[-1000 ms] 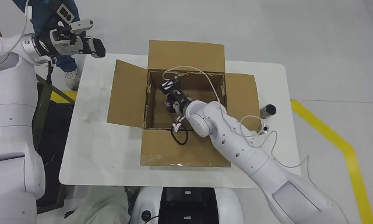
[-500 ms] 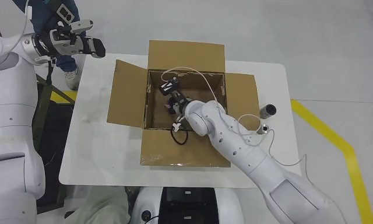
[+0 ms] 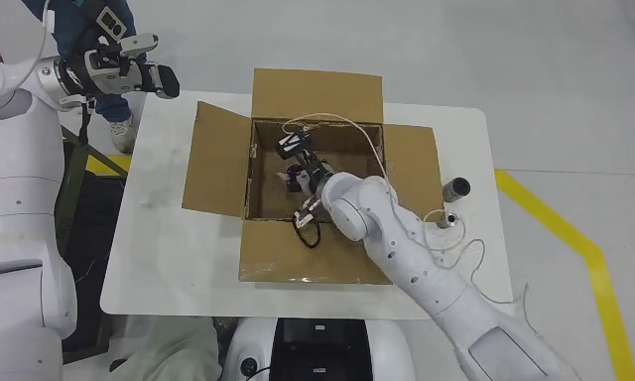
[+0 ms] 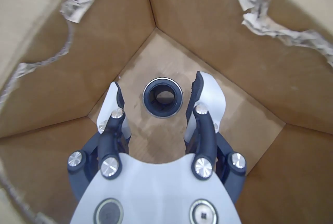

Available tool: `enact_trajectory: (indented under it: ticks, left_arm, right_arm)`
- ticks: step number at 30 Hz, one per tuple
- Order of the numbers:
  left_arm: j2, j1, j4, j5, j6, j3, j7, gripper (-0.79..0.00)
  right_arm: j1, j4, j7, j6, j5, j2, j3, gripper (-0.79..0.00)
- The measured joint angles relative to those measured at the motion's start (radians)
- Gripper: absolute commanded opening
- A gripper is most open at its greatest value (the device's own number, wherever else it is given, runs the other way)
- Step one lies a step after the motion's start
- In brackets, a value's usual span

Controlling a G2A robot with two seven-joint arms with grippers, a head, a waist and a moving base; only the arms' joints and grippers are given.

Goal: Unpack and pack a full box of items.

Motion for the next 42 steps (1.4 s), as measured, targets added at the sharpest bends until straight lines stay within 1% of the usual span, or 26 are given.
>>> enact_trajectory:
  ticks: [4, 8, 10, 17, 30, 35, 42]
  left_arm:
    - [0.000, 0.000, 0.000, 0.000, 0.000, 0.000, 0.000, 0.000]
    - [0.000, 0.000, 0.000, 0.000, 0.000, 0.000, 0.000, 0.000]
    - [0.000, 0.000, 0.000, 0.000, 0.000, 0.000, 0.000, 0.000]
    - [0.000, 0.000, 0.000, 0.000, 0.000, 0.000, 0.000, 0.000]
    - [0.000, 0.000, 0.000, 0.000, 0.000, 0.000, 0.000, 0.000]
    - [0.000, 0.000, 0.000, 0.000, 0.000, 0.000, 0.000, 0.000]
    - [0.000, 0.000, 0.000, 0.000, 0.000, 0.000, 0.000, 0.000]
  right_arm:
    - [-0.081, -0.147, 0.017, -0.011, -0.026, 0.020, 0.045, -0.225]
    - [-0.179, -0.304, 0.033, -0.035, -0.049, 0.042, 0.091, -0.231]
    - [-0.219, -0.361, 0.035, -0.047, -0.058, 0.050, 0.113, -0.237]
    - [-0.390, -0.547, -0.016, -0.122, -0.137, 0.088, 0.215, -0.185]
    - [-0.670, -0.757, -0.100, -0.168, -0.180, 0.138, 0.459, -0.188]
    - [-0.765, -0.790, -0.141, -0.155, -0.163, 0.150, 0.563, -0.194]
    - [-0.851, -0.807, -0.183, -0.137, -0.115, 0.160, 0.674, -0.197]
